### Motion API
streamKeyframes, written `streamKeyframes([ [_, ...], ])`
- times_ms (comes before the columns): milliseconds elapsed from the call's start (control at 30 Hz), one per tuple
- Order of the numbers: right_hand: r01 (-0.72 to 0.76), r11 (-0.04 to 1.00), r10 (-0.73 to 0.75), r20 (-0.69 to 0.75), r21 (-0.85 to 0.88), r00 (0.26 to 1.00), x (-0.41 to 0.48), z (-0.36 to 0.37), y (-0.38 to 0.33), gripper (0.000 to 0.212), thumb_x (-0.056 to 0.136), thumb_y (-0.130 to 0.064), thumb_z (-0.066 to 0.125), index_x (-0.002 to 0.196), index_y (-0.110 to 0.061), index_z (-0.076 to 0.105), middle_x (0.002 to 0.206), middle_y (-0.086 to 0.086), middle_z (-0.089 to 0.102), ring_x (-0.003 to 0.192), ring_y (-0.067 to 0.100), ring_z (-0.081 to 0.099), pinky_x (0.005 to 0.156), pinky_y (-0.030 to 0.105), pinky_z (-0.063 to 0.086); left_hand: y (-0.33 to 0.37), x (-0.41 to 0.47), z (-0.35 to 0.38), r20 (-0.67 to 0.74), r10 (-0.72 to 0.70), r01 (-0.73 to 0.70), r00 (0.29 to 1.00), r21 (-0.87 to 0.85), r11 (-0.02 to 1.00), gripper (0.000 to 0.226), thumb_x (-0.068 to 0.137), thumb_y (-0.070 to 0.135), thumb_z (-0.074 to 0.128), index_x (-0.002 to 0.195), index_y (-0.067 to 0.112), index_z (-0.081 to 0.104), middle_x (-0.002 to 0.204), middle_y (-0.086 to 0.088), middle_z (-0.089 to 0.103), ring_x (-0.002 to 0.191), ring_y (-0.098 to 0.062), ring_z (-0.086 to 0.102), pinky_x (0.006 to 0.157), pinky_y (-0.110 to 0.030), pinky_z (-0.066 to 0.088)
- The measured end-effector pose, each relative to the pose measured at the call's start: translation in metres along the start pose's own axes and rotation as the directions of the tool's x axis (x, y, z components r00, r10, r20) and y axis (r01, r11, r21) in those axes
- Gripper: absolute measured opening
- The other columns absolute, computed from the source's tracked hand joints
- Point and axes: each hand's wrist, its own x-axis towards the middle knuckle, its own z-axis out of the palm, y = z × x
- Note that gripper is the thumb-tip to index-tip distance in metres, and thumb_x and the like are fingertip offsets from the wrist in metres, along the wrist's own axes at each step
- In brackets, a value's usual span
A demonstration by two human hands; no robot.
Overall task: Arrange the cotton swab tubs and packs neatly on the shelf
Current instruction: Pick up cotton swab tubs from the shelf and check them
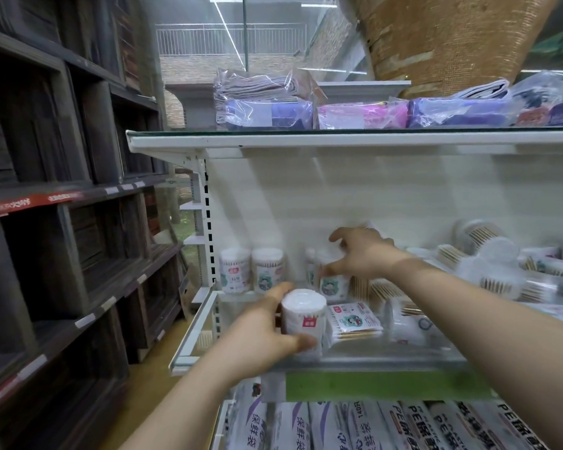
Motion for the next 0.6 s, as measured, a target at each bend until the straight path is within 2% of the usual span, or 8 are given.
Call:
streamKeyframes([
  [100, 0.031, 0.989, -0.014, -0.115, 0.143, 0.993, 0.000, -0.016, -0.008, 0.080, 0.065, -0.059, 0.074, 0.130, -0.021, 0.047, 0.128, 0.007, 0.055, 0.117, 0.026, 0.052, 0.097, 0.035, 0.043, -0.002, 0.002, -0.006, -0.038, -0.012, 0.010, 0.999, -0.038, 0.999, 0.105, 0.070, 0.050, 0.074, 0.149, 0.035, 0.006, 0.142, 0.011, 0.045, 0.124, -0.008, 0.048, 0.104, -0.027, 0.039],
  [167, 0.055, 0.981, -0.027, -0.147, 0.185, 0.989, -0.004, -0.027, -0.018, 0.081, 0.065, -0.059, 0.074, 0.129, -0.017, 0.048, 0.128, 0.009, 0.054, 0.113, 0.026, 0.054, 0.089, 0.030, 0.044, -0.001, 0.008, -0.016, -0.140, -0.007, -0.001, 0.990, -0.058, 0.998, 0.103, 0.070, 0.060, 0.069, 0.149, 0.035, 0.008, 0.150, 0.004, 0.037, 0.132, -0.014, 0.042, 0.109, -0.038, 0.037],
  [267, 0.044, 0.977, -0.026, -0.091, 0.207, 0.996, -0.012, -0.039, -0.042, 0.084, 0.069, -0.061, 0.070, 0.134, -0.013, 0.045, 0.127, 0.008, 0.057, 0.109, 0.024, 0.056, 0.078, 0.028, 0.045, 0.007, 0.016, -0.035, -0.250, 0.001, -0.025, 0.968, -0.093, 0.995, 0.090, 0.076, 0.049, 0.070, 0.148, 0.030, 0.018, 0.148, 0.001, 0.039, 0.131, -0.017, 0.044, 0.106, -0.040, 0.040],
  [333, 0.039, 0.967, -0.032, -0.029, 0.253, 0.999, -0.017, -0.043, -0.059, 0.081, 0.070, -0.062, 0.069, 0.129, -0.012, 0.047, 0.117, 0.006, 0.061, 0.097, 0.021, 0.061, 0.069, 0.028, 0.048, 0.016, 0.021, -0.047, -0.227, 0.005, -0.034, 0.974, -0.127, 0.991, 0.089, 0.075, 0.038, 0.076, 0.146, 0.030, 0.024, 0.147, 0.001, 0.039, 0.129, -0.018, 0.045, 0.099, -0.036, 0.047],
  [367, 0.044, 0.954, -0.049, 0.009, 0.298, 0.999, -0.018, -0.043, -0.068, 0.075, 0.069, -0.062, 0.069, 0.122, -0.012, 0.052, 0.108, 0.003, 0.064, 0.090, 0.019, 0.063, 0.066, 0.028, 0.051, 0.019, 0.023, -0.052, -0.208, 0.006, -0.036, 0.978, -0.140, 0.990, 0.089, 0.073, 0.033, 0.078, 0.145, 0.030, 0.026, 0.145, 0.003, 0.040, 0.127, -0.018, 0.047, 0.089, -0.029, 0.053],
  [433, 0.050, 0.905, -0.096, 0.088, 0.423, 0.992, -0.018, -0.040, -0.082, 0.064, 0.070, -0.060, 0.071, 0.107, -0.009, 0.062, 0.093, 0.001, 0.070, 0.084, 0.015, 0.066, 0.073, 0.032, 0.058, 0.021, 0.023, -0.061, -0.189, 0.016, -0.043, 0.982, -0.140, 0.989, 0.089, 0.070, 0.026, 0.081, 0.143, 0.031, 0.030, 0.136, 0.007, 0.046, 0.116, -0.015, 0.055, 0.063, -0.012, 0.053],
  [467, 0.049, 0.877, -0.119, 0.118, 0.478, 0.986, -0.018, -0.038, -0.088, 0.057, 0.070, -0.057, 0.072, 0.103, -0.011, 0.066, 0.089, 0.001, 0.072, 0.084, 0.014, 0.068, 0.078, 0.033, 0.058, 0.021, 0.024, -0.063, -0.189, 0.025, -0.048, 0.982, -0.120, 0.992, 0.087, 0.069, 0.026, 0.082, 0.140, 0.032, 0.033, 0.131, 0.009, 0.050, 0.108, -0.013, 0.059, 0.058, -0.010, 0.051],
  [600, 0.086, 0.846, -0.196, 0.157, 0.526, 0.968, -0.018, -0.029, -0.102, 0.046, 0.072, -0.054, 0.072, 0.096, -0.015, 0.071, 0.087, 0.000, 0.074, 0.084, 0.012, 0.069, 0.081, 0.031, 0.057, 0.009, 0.022, -0.072, -0.208, 0.009, -0.032, 0.978, -0.109, 0.993, 0.082, 0.067, 0.026, 0.084, 0.134, 0.033, 0.037, 0.110, 0.009, 0.062, 0.093, -0.006, 0.064, 0.063, -0.011, 0.052],
])
